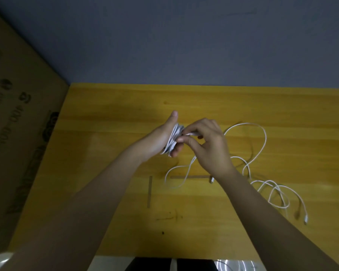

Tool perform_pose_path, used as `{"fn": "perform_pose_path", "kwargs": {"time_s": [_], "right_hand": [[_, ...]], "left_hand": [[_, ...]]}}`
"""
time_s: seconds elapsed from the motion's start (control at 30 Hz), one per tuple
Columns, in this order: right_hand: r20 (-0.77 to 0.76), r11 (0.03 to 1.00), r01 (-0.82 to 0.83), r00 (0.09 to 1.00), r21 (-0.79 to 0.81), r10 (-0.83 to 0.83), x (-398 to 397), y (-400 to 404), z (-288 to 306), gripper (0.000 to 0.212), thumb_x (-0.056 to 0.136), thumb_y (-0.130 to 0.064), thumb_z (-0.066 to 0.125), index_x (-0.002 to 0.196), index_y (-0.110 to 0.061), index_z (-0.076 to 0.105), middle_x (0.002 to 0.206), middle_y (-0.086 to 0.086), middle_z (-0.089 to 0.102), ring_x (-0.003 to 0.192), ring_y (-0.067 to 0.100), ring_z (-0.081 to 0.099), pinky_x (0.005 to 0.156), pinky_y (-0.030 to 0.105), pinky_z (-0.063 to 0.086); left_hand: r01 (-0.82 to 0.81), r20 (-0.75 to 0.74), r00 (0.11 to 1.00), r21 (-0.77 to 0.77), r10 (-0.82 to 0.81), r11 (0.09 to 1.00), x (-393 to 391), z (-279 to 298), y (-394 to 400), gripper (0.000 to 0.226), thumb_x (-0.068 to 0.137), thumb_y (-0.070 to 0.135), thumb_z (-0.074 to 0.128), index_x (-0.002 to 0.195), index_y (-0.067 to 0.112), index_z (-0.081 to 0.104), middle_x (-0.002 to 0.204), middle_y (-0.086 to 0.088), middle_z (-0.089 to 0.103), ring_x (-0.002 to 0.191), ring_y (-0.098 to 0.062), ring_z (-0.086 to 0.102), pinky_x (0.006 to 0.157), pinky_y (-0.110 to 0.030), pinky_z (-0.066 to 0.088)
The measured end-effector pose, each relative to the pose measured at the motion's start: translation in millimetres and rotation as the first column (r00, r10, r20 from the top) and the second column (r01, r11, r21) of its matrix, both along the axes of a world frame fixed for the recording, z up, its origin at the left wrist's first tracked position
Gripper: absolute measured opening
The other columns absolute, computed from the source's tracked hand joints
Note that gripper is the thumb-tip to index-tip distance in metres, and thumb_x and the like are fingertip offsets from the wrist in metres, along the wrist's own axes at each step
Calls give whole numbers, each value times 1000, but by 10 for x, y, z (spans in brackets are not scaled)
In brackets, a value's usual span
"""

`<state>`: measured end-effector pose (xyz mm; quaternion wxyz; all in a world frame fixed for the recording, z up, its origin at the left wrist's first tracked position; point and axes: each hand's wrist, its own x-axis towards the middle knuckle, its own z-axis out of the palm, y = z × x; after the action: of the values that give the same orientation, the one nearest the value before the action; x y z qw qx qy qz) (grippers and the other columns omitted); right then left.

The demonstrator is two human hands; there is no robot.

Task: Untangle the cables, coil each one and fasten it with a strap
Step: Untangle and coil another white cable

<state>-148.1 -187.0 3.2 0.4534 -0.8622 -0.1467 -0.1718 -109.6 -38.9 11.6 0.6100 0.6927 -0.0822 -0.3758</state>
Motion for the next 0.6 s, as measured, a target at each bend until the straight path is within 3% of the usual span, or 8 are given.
{"fn": "perform_pose_path", "kwargs": {"time_s": [0.1,0.17,0.2,0.27,0.3,0.37,0.5,0.6], "right_hand": [[-280,957,30,959,290,54,-56,84,-57,15,75,-30,74,81,-28,60,95,-8,54,98,10,53,80,20,41],[-400,915,-5,898,404,182,-73,75,-81,22,78,-33,71,89,-29,52,108,-2,53,106,10,53,85,31,45],[-451,882,-43,847,470,282,-71,61,-50,25,81,-31,68,98,-26,50,115,0,54,104,9,54,84,33,46],[-522,834,-110,733,541,435,-109,26,49,33,91,-22,61,120,-21,47,117,2,58,93,3,57,80,25,45],[-533,845,-147,717,515,450,-133,10,109,32,95,-18,56,126,-17,47,108,0,61,86,0,57,79,21,43],[-513,896,-189,764,402,391,-220,-1,234,19,98,-19,50,115,-15,56,85,-4,60,74,-1,53,75,19,41],[-503,963,-56,844,264,187,-378,-40,338,14,98,-22,50,93,-13,61,76,0,64,71,6,56,72,27,45],[-462,994,18,886,104,33,-429,-79,411,28,96,-33,46,86,-8,55,74,4,67,72,16,65,68,33,49]], "left_hand": [[18,-52,998,11,-18,1000,-48,81,37,71,93,62,-5,61,14,36,43,2,35,35,-11,30,46,-27,25],[36,-84,996,55,-31,998,-80,139,58,70,89,65,-3,60,16,37,43,6,30,35,-10,23,46,-27,24],[66,-91,994,67,-60,996,-87,180,66,71,85,68,-2,59,17,40,43,6,28,35,-10,21,46,-27,23],[122,-111,987,86,-113,989,-124,300,64,76,81,72,-1,61,17,47,44,6,25,36,-10,18,45,-24,22],[145,-109,985,102,-134,984,-132,369,56,79,84,71,-3,65,14,49,43,6,24,36,-10,17,44,-23,23],[166,-109,983,143,-151,976,-162,494,23,83,88,67,-5,68,8,49,43,6,28,35,-10,22,43,-22,25],[112,-29,994,240,-108,964,-250,624,-113,76,100,55,5,54,10,47,43,1,47,40,-15,44,46,-21,36],[-72,279,956,518,-89,852,-343,680,-339,65,104,37,22,63,6,62,61,-11,65,66,-28,62,67,-28,46]]}}
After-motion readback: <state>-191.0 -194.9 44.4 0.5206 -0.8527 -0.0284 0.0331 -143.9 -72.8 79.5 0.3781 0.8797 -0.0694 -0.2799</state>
